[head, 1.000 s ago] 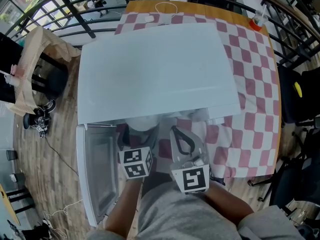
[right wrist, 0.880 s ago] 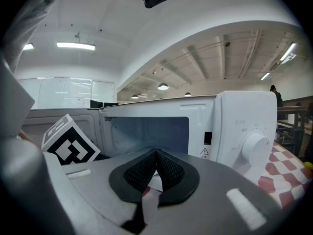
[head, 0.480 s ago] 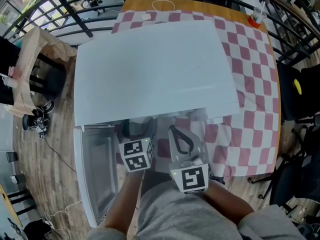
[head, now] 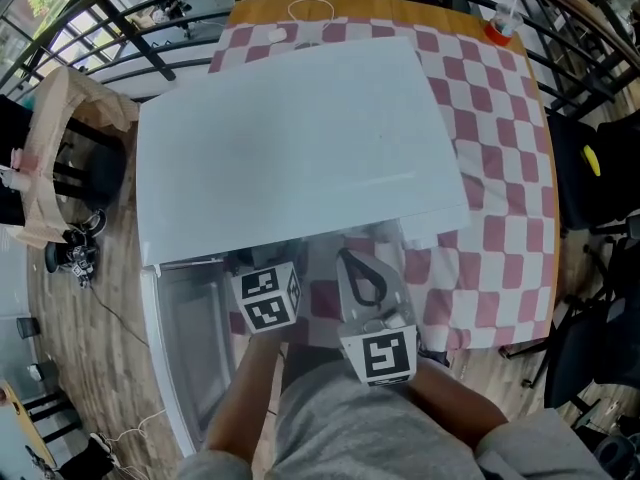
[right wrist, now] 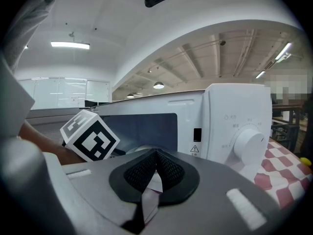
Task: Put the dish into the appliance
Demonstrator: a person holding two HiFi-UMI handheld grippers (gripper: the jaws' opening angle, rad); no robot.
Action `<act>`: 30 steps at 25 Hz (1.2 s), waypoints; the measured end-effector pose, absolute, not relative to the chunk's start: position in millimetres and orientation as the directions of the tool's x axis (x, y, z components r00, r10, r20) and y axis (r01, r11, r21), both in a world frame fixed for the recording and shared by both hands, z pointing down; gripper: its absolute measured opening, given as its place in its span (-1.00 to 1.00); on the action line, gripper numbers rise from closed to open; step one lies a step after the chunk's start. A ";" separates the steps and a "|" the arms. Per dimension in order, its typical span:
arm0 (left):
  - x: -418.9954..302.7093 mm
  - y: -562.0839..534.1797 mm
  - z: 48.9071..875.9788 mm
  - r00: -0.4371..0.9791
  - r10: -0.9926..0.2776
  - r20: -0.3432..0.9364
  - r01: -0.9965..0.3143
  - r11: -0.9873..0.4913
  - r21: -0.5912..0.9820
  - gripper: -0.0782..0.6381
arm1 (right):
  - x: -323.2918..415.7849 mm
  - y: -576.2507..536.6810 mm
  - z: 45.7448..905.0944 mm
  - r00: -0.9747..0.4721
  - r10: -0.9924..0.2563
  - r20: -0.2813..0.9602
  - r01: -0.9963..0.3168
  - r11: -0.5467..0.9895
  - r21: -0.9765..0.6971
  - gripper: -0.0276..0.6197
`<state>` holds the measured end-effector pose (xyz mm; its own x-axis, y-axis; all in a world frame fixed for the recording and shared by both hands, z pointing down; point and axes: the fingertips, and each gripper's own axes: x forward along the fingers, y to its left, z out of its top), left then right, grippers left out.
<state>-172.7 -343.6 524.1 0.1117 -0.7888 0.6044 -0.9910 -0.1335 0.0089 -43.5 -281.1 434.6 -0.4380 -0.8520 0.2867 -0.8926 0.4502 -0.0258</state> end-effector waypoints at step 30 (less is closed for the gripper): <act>-139.0 -227.2 440.9 0.236 -0.875 0.423 -0.972 -0.208 0.111 -0.75 | -44.1 -231.6 406.1 -0.417 -0.880 0.227 -0.901 0.433 0.025 -0.92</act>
<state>-139.0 -227.2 440.9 0.2358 -0.8751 0.4227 -0.9718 -0.2081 0.1112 -44.1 -231.6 406.1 -0.4171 -0.8801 0.2268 -0.9008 0.4334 0.0250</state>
